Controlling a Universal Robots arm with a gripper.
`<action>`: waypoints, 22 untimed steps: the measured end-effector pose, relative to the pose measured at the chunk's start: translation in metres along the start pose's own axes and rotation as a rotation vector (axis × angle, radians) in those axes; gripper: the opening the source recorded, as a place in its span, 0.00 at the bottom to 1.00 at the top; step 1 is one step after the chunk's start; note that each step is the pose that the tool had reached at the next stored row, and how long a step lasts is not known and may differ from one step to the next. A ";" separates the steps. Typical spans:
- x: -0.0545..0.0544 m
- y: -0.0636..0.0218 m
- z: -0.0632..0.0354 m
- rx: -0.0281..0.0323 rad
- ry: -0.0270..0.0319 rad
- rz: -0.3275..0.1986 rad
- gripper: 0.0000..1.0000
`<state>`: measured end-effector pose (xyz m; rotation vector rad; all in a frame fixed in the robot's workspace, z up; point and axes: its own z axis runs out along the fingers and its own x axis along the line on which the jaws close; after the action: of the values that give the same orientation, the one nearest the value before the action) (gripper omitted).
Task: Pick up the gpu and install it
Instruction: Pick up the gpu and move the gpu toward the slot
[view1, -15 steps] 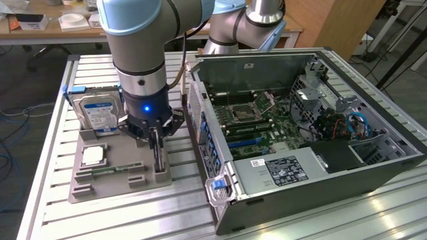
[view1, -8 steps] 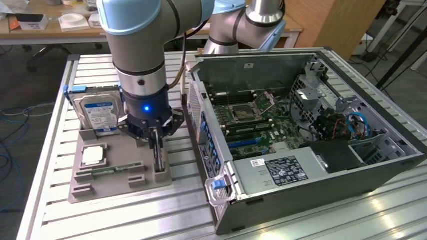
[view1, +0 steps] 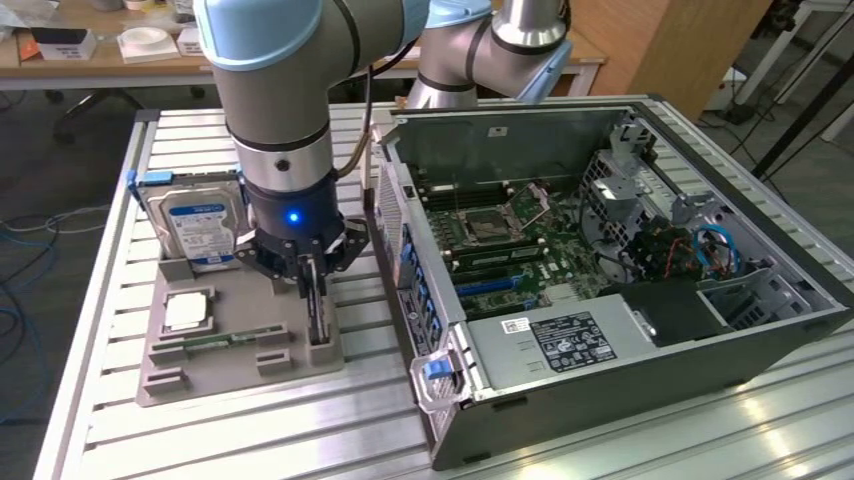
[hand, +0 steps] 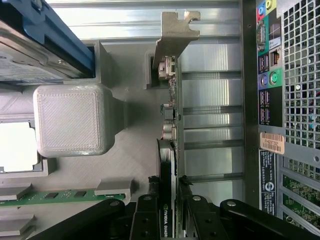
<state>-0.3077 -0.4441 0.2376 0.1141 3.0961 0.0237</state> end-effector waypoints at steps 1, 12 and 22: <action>0.000 0.0000 0.0000 0.0000 0.0000 0.000 0.26; 0.000 0.0000 0.0000 0.0000 0.0000 0.000 0.26; 0.000 0.0002 -0.0114 0.0000 0.0001 0.000 0.26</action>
<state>-0.3079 -0.4441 0.2489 0.1142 3.0962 0.0237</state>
